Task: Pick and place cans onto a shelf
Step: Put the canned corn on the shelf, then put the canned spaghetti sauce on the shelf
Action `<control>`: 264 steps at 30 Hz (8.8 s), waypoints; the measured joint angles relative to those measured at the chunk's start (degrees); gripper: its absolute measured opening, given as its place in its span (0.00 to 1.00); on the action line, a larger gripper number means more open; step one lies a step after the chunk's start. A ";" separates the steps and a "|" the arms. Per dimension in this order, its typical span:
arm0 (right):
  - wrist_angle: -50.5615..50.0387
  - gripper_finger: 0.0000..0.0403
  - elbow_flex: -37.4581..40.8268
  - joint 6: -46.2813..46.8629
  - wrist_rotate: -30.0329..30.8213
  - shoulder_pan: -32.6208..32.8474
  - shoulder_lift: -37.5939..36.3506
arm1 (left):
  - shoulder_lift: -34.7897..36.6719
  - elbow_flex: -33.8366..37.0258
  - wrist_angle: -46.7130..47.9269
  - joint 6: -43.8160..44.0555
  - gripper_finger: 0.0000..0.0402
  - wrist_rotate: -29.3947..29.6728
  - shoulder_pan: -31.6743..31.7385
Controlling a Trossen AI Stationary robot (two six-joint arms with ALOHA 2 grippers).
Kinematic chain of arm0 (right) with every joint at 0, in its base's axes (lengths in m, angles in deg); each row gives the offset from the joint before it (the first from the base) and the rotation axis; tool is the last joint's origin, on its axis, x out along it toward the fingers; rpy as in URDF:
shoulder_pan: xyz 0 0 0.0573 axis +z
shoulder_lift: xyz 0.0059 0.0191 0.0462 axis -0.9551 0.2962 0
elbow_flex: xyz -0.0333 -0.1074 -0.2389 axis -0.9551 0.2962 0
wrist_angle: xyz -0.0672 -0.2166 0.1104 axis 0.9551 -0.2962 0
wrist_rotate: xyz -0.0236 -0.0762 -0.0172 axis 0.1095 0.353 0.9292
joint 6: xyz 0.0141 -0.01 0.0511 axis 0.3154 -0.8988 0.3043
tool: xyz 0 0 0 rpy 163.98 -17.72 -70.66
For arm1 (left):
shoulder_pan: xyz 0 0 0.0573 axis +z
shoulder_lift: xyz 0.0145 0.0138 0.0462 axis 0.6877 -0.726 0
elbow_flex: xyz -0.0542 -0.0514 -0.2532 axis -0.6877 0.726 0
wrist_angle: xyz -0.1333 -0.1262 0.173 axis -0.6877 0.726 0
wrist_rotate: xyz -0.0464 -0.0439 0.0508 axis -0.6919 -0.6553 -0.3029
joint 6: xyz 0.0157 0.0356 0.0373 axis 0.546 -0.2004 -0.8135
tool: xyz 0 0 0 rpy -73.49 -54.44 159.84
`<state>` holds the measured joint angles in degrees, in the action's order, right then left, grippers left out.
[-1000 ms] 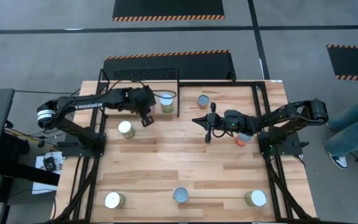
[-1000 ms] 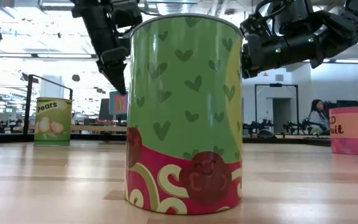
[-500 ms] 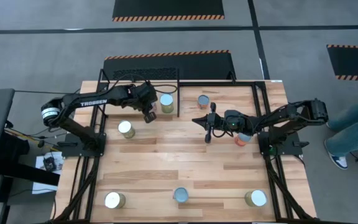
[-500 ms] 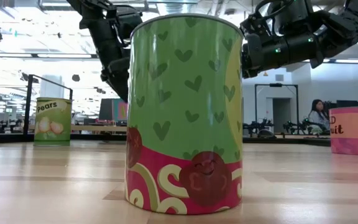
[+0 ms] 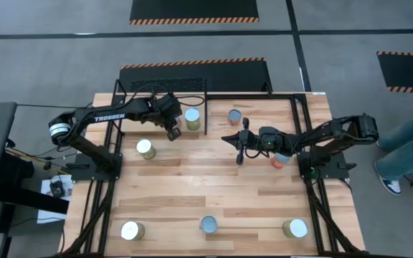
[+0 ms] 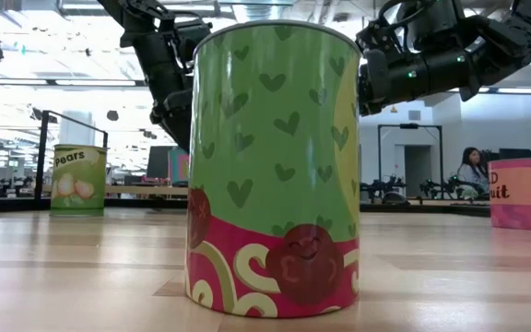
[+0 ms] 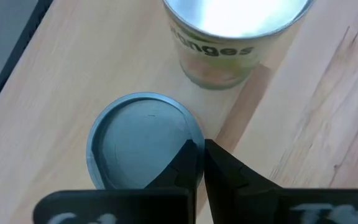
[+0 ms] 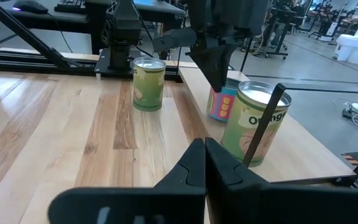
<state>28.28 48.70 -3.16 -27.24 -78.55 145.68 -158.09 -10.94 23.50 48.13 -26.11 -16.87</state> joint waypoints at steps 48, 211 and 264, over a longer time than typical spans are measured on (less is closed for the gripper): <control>0.00 0.03 0.02 -0.01 -0.02 0.07 0.00 | 0.02 0.59 -0.83 -1.10 0.08 -1.51 1.02; -14.58 0.01 1.79 17.58 15.52 24.92 -1.92 | -24.85 -25.72 2.05 15.91 0.01 -9.11 -49.16; -14.14 0.03 1.79 17.55 17.22 27.33 -1.88 | 16.89 5.27 9.46 11.29 0.00 -1.50 20.82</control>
<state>14.14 50.49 14.39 -10.02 -51.22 143.80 -141.20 -5.68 32.96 59.42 -27.61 3.95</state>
